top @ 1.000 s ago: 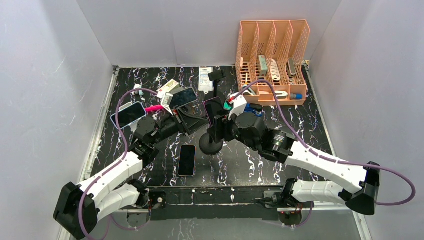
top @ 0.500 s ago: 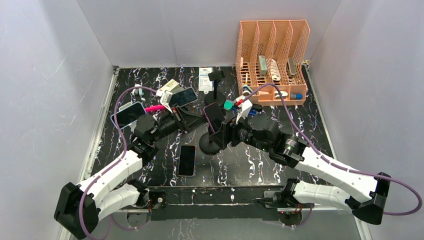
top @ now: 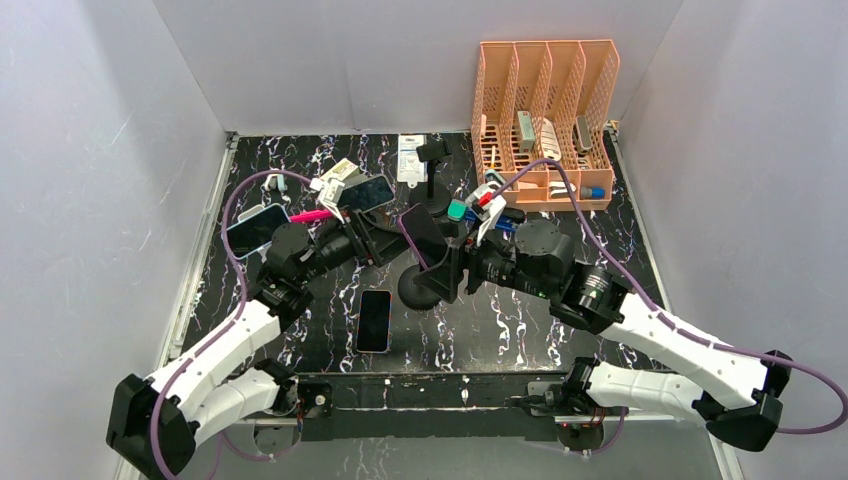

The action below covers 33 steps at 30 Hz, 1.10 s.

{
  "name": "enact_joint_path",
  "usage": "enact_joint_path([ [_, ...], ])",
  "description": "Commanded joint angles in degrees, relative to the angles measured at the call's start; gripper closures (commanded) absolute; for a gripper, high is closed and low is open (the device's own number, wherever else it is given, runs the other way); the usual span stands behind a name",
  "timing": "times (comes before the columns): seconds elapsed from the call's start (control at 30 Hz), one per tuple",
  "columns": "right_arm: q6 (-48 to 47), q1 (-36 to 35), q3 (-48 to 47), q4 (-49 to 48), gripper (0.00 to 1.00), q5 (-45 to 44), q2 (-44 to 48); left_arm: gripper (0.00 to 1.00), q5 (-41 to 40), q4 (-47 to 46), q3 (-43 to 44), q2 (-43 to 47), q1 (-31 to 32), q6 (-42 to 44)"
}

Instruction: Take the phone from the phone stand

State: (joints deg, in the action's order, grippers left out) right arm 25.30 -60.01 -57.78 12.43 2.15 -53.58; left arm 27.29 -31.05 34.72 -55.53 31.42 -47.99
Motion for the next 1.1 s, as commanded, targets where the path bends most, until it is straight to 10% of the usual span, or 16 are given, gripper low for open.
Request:
enact_joint_path([
  [0.0, -1.37, 0.30, -4.89, -2.24, 0.99, 1.20, 2.18, 0.22, -3.74, 5.25, 3.97, 5.17, -0.31, 1.89],
  [0.47, -9.32, 0.24, -9.58, -5.75, 0.99, -1.64, -1.95, 0.20, -24.85, 24.99, 14.44, 14.31, -0.22, -2.60],
  [1.07, -17.69, 0.09, -18.05, -11.97, 0.99, -15.81, -12.99, 0.22, -11.89, 12.58, 19.53, 9.42, 0.89, 2.22],
])
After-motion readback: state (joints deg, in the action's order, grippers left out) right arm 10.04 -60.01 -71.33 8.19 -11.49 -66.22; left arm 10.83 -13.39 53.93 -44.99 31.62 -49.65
